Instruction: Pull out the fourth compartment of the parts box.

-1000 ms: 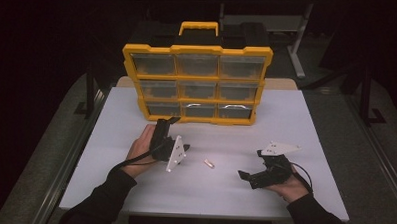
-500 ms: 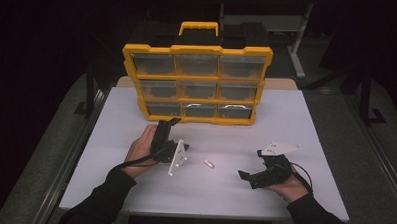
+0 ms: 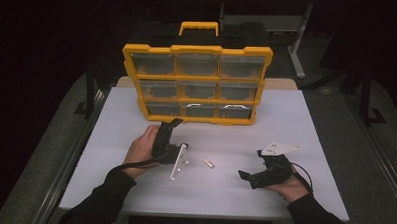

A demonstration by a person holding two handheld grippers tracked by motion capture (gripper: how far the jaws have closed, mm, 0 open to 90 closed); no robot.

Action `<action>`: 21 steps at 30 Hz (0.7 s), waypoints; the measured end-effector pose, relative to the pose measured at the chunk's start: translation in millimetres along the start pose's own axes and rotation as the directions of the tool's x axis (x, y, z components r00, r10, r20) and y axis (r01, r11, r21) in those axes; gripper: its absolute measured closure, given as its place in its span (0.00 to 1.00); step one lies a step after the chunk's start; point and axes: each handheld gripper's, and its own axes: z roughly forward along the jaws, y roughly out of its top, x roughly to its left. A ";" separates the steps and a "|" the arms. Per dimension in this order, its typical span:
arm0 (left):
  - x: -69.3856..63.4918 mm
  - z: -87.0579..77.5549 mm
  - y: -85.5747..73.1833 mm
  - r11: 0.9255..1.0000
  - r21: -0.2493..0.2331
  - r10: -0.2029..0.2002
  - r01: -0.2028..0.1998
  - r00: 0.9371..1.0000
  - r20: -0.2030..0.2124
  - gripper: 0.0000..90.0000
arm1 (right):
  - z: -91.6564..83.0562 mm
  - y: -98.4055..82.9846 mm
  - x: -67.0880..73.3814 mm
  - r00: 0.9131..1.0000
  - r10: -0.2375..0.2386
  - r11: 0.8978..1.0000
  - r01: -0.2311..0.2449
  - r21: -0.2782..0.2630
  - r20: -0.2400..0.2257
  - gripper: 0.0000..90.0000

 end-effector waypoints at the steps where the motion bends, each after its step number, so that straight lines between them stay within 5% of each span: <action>1: -0.6 0.0 0.4 1.000 0.002 0.011 -0.011 1.000 0.000 0.00 | 0.0 0.0 0.0 1.000 0.000 1.000 0.000 0.000 0.000 0.00; 13: -2.9 -1.0 2.2 0.996 0.015 0.088 -0.087 0.996 -0.030 0.00 | -0.1 0.0 0.0 1.000 0.000 1.000 0.000 -0.001 -0.001 0.00; 21: -1.7 -1.5 -1.2 0.995 0.021 0.099 -0.098 0.994 -0.044 0.00 | -0.1 0.0 0.0 1.000 -0.001 1.000 0.001 0.000 0.000 0.00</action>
